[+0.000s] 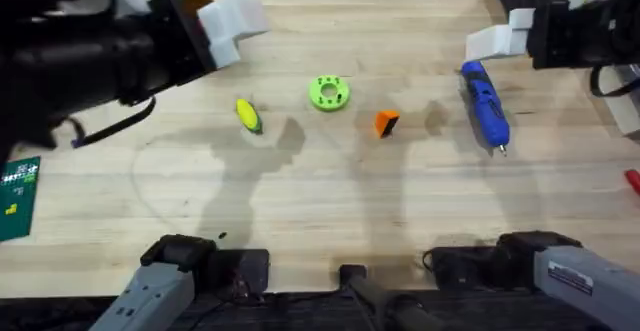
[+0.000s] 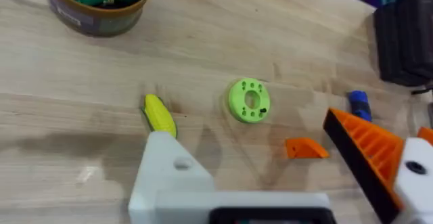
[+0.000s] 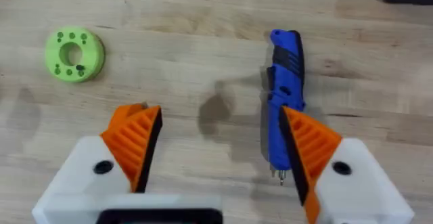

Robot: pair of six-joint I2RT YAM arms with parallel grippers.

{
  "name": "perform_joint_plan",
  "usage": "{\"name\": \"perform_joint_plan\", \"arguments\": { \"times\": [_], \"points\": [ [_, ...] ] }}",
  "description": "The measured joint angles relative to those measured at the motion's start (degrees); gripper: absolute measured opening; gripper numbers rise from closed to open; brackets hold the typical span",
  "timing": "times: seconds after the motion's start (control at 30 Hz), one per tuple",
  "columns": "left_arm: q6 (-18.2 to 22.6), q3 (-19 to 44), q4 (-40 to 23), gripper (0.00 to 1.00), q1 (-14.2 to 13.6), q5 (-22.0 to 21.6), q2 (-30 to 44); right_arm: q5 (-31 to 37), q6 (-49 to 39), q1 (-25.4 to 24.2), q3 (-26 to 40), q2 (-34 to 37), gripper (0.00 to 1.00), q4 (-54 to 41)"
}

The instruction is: Pick up the gripper from the table and insert it into the empty holder that is missing its gripper. Then pick up a screw, insert it into the mounting hole, and use the screwdriver to tighten it. Finally, clean up the table by picking up the vegetable and placing it into the bucket.

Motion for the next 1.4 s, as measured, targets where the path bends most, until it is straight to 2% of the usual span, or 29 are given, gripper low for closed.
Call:
{"name": "perform_joint_plan", "arguments": {
  "times": [0.33,0.5,0.6,0.77,0.9,1.03,1.2,1.4],
  "points": [
    [0.5,0.0,-1.7,0.985,0.0,-1.3,-4.0,0.0,0.0,0.0,0.0,0.0,0.994,0.0],
    [5.5,-0.2,-0.3,0.985,0.0,-2.1,-4.3,0.0,0.0,0.0,0.0,0.0,0.994,0.0],
    [9.3,-2.8,5.0,0.985,0.0,-2.1,-6.6,0.0,0.0,0.0,0.0,0.0,0.994,0.0],
    [13.9,-14.6,17.6,0.986,0.0,-1.6,-14.6,0.0,0.0,0.0,0.0,0.0,0.995,0.0],
    [15.7,-27.6,29.6,0.986,0.0,-0.1,-21.9,0.0,0.0,0.0,0.0,0.0,0.993,0.0],
    [16.6,-38.8,38.3,0.986,0.0,1.4,-28.2,0.0,0.0,0.0,0.0,0.0,0.994,0.0],
    [17.2,-48.6,43.7,0.985,0.0,2.3,-35.7,0.0,0.0,0.0,0.0,0.0,0.994,0.0],
    [17.5,-55.1,44.3,0.985,0.9,3.0,-44.2,0.0,0.0,0.0,0.0,0.0,0.994,0.0]
  ]
}}
